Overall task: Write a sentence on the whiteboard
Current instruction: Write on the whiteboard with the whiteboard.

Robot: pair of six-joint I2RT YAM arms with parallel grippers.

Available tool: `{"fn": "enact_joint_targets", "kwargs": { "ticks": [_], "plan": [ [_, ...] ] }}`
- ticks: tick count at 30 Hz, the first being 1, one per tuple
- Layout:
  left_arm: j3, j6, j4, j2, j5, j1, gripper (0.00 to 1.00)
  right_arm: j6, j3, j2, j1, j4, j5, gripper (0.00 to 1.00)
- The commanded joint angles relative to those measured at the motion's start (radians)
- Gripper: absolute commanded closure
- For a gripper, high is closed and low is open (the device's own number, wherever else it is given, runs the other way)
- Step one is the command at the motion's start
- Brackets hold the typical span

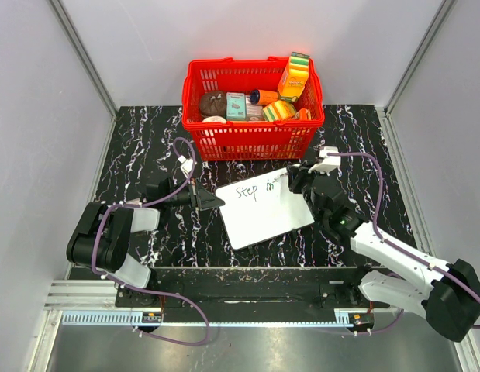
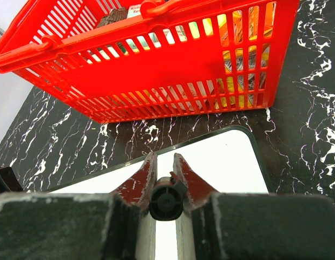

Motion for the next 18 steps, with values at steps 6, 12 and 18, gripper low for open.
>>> {"fn": "enact_joint_targets", "kwargs": {
  "ticks": [6, 12, 18],
  "plan": [
    [0.019, 0.075, 0.018, 0.018, -0.004, -0.010, 1.00, 0.025, -0.020, -0.025, -0.006, -0.017, -0.017, 1.00],
    [0.021, 0.077, 0.016, 0.019, -0.002, -0.010, 1.00, 0.039, -0.037, -0.043, -0.006, -0.031, -0.021, 1.00],
    [0.021, 0.077, 0.018, 0.018, -0.002, -0.010, 1.00, 0.051, -0.057, -0.060, -0.006, -0.048, -0.031, 1.00]
  ]
}}
